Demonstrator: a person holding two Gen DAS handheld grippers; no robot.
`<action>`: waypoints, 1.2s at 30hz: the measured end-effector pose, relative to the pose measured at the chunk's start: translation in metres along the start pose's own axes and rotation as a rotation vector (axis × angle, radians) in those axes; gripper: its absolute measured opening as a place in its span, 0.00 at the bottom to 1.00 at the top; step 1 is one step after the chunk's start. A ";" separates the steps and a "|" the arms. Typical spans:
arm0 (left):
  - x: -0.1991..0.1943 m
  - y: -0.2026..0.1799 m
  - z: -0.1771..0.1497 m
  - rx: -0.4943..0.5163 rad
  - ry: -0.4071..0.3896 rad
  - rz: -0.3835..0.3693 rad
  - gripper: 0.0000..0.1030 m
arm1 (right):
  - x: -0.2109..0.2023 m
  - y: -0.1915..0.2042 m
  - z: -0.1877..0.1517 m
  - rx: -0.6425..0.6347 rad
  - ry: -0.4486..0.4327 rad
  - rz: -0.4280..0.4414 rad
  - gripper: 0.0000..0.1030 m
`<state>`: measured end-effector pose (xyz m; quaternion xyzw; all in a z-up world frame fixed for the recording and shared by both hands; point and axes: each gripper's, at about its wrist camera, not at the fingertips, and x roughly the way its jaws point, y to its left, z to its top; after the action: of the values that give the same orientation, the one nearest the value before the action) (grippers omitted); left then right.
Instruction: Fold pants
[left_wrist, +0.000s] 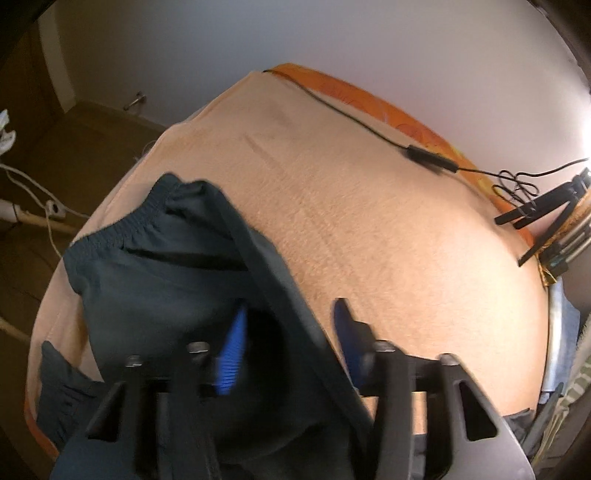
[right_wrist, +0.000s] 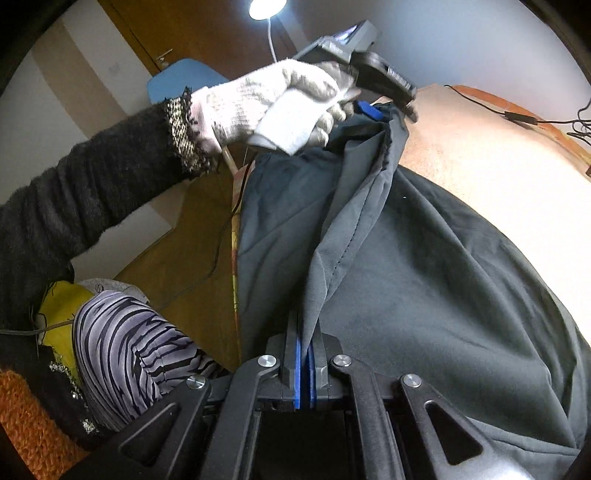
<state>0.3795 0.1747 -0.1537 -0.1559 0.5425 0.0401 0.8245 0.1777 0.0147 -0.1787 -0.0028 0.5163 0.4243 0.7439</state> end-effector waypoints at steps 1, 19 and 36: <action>0.001 0.004 -0.001 -0.010 -0.003 0.001 0.22 | -0.003 -0.002 0.000 0.002 -0.002 -0.003 0.00; -0.123 0.093 -0.050 -0.180 -0.373 -0.186 0.04 | -0.054 -0.007 0.020 0.022 -0.105 -0.212 0.00; -0.102 0.138 -0.204 -0.166 -0.220 -0.183 0.04 | -0.054 0.033 -0.008 -0.048 0.050 -0.383 0.00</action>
<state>0.1254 0.2550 -0.1649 -0.2668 0.4272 0.0264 0.8635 0.1451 -0.0018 -0.1262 -0.1291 0.5143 0.2868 0.7979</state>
